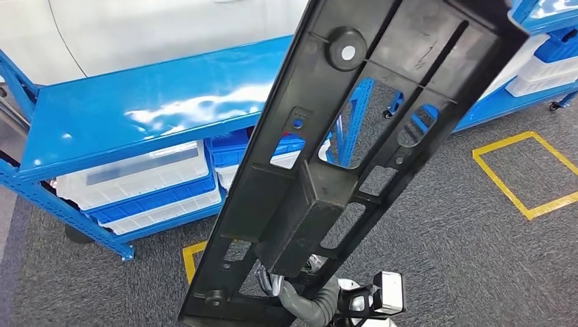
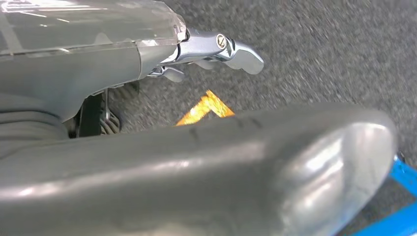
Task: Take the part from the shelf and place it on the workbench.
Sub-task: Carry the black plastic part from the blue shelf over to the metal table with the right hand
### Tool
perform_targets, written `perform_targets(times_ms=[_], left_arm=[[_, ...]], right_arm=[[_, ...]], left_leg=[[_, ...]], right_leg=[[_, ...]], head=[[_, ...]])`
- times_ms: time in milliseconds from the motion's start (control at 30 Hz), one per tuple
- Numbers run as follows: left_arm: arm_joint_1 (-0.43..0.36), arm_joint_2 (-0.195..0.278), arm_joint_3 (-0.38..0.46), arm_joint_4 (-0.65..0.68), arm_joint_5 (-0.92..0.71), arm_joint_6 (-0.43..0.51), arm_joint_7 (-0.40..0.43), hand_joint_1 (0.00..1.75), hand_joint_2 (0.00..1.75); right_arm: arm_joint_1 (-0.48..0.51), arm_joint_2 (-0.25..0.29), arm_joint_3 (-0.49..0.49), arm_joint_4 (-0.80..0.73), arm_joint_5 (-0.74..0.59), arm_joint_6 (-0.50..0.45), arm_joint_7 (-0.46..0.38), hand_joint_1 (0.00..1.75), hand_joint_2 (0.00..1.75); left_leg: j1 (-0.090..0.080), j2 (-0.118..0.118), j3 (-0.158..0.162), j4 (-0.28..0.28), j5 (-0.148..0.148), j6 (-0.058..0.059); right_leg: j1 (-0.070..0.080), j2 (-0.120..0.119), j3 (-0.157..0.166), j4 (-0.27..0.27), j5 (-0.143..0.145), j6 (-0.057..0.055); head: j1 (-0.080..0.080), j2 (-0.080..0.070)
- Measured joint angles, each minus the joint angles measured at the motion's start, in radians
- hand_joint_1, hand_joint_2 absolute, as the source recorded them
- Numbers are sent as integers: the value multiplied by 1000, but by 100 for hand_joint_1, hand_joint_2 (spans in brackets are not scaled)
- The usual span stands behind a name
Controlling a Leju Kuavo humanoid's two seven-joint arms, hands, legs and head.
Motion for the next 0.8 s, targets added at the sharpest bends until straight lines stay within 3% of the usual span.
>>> perform_targets(times_ms=[67, 133, 200, 233, 300, 367, 400, 433, 467, 533, 600, 633, 733, 800], left_arm=[[-3, 1, 0, 0, 0, 0, 0, 0, 0], [-7, 2, 0, -1, 0, 0, -1, 0, 0], [-7, 2, 0, -1, 0, 0, -1, 0, 0], [-7, 2, 0, -1, 0, 0, -2, 0, 0], [-7, 3, 0, -1, 0, 1, -2, 0, 0], [-6, 4, 0, -2, 1, 2, -2, 0, 0], [-5, 4, 0, -2, 0, 2, -2, 0, 0], [-5, 4, 0, -2, 0, 2, -2, 0, 0], [-5, 4, 0, -2, 0, 2, -1, 0, 0], [-4, 4, 0, -2, 0, 2, -1, 0, 0], [-4, 5, 0, -2, 0, 3, 1, 0, 0], [-4, 5, 0, -2, 0, 4, 2, 0, 0], [-4, 10, 0, -2, 0, 9, 6, 0, 0], [-4, 15, 0, -2, 0, 14, 10, 0, 0]], right_arm=[[1, 0, 0, -3, 1, 0, 0, 175, 175], [2, 0, -1, -6, 2, 1, 0, 175, 175], [4, 0, -1, -6, 9, 1, -5, 175, 175], [6, 0, -2, -7, 16, 1, -12, 175, 175], [11, -1, -7, -13, 31, -1, -29, 175, 175], [14, -2, -13, -18, 40, -2, -40, 175, 175], [16, -2, -15, -19, 42, -2, -42, 175, 175], [18, -2, -18, -19, 43, -2, -42, 175, 175], [20, -2, -20, -20, 44, -1, -43, 175, 175], [22, -3, -24, -23, 44, 2, -45, 175, 175], [23, -3, -28, -31, 49, 5, -51, 175, 175], [24, -3, -30, -36, 55, 6, -54, 175, 175], [27, -4, -42, -60, 89, 1, -58, 175, 175], [28, -3, -51, -80, 109, -5, -58, 175, 175]], left_leg=[[-3, 0, 112, -152, -5, 6], [-9, 0, 170, -250, -38, 16], [-9, 1, 164, -263, -31, 30], [-7, 3, 157, -264, -22, 38], [-4, 6, 136, -267, 1, 48], [-4, 7, 113, -266, 20, 50], [-4, 8, 103, -265, 29, 49], [-4, 8, 93, -263, 36, 47], [-4, 8, 84, -261, 43, 45], [-3, 7, 72, -256, 51, 39], [-5, 6, 66, -251, 57, 30], [-6, 6, 63, -250, 60, 24], [-5, 5, 54, -243, 57, 7], [-2, 3, 23, -173, 6, 0]], right_leg=[[2, 0, -28, 16, 16, 8], [2, -1, -38, 23, 30, 20], [-1, -2, -42, 22, 42, 32], [-2, 0, -47, 29, 30, 38], [-8, 2, -72, 98, -50, 50], [-14, 2, -106, 225, -141, 62], [-17, 2, -115, 278, -154, 66], [-20, 2, -110, 303, -146, 70], [-22, 2, -85, 288, -124, 71], [-26, 2, 15, 157, -88, 68], [-23, 3, 94, 35, -86, 58], [-20, 3, 106, 11, -92, 51], [-19, 3, 101, -3, -82, 26], [-20, 2, 96, -10, -72, 10]], head=[[0, 0], [0, 0], [0, 0], [0, 0], [0, 0], [0, 0], [0, 0], [0, 0], [0, 0], [0, 0], [0, 0], [0, 0], [0, 0], [0, 0]])
